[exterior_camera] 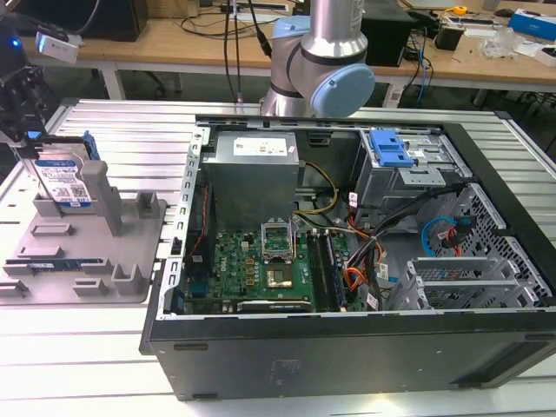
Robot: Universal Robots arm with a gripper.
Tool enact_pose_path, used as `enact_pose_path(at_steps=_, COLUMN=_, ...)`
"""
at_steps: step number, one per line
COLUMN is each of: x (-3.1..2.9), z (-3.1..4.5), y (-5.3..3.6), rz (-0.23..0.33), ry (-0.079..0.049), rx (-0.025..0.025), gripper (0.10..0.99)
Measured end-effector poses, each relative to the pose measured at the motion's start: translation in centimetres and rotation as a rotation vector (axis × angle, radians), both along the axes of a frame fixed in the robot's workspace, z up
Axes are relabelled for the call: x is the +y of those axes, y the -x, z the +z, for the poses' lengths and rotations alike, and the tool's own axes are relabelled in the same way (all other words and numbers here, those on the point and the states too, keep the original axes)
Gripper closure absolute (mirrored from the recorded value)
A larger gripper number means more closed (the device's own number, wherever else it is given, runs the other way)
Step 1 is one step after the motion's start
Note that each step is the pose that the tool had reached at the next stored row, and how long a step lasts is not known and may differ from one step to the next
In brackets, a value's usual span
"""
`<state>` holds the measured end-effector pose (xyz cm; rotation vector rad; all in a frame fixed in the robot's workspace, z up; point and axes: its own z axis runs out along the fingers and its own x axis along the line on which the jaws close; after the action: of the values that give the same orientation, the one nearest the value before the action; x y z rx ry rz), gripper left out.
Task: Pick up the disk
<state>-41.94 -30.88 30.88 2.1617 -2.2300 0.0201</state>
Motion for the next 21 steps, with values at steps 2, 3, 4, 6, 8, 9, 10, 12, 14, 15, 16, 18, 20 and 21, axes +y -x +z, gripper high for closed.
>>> enact_pose_path(at_steps=2, x=0.00, z=-0.08, y=0.00, rz=0.000, ry=0.000, rx=-0.0001, gripper=0.631)
enact_pose_path(at_steps=3, x=0.00, z=-0.13, y=0.00, rz=0.000, ry=0.000, rx=-0.0001, gripper=0.631)
enact_pose_path(at_steps=4, x=0.00, z=-0.17, y=0.00, rz=0.000, ry=0.000, rx=-0.0001, gripper=0.631)
enact_pose_path(at_steps=6, x=0.01, z=-0.37, y=0.00, rz=0.000, ry=0.000, rx=-0.0001, gripper=0.631)
enact_pose_path(at_steps=8, x=0.02, z=-0.57, y=0.00, rz=0.000, ry=0.000, rx=-0.0001, gripper=0.631)
enact_pose_path(at_steps=9, x=0.02, z=-0.64, y=0.00, rz=0.000, ry=0.000, rx=0.0000, gripper=0.631)
enact_pose_path(at_steps=10, x=0.03, z=-0.73, y=0.01, rz=0.000, ry=0.000, rx=0.0001, gripper=0.631)
enact_pose_path(at_steps=12, x=0.06, z=-0.83, y=0.01, rz=0.000, ry=0.000, rx=-0.0001, gripper=0.631)
enact_pose_path(at_steps=14, x=0.11, z=-0.88, y=0.01, rz=0.000, ry=0.000, rx=-0.0002, gripper=0.631)
enact_pose_path(at_steps=15, x=0.17, z=-0.91, y=0.02, rz=0.000, ry=0.000, rx=-0.0003, gripper=0.631)
enact_pose_path(at_steps=16, x=0.25, z=-0.94, y=0.03, rz=0.000, ry=0.000, rx=0.0000, gripper=0.631)
enact_pose_path(at_steps=18, x=0.26, z=-0.99, y=0.07, rz=0.000, ry=0.000, rx=-0.0001, gripper=0.631)
enact_pose_path(at_steps=20, x=0.25, z=-1.02, y=0.12, rz=0.000, ry=0.000, rx=-0.0001, gripper=0.631)
enact_pose_path(at_steps=21, x=0.26, z=-1.03, y=0.14, rz=0.000, ry=0.000, rx=-0.0001, gripper=0.631)
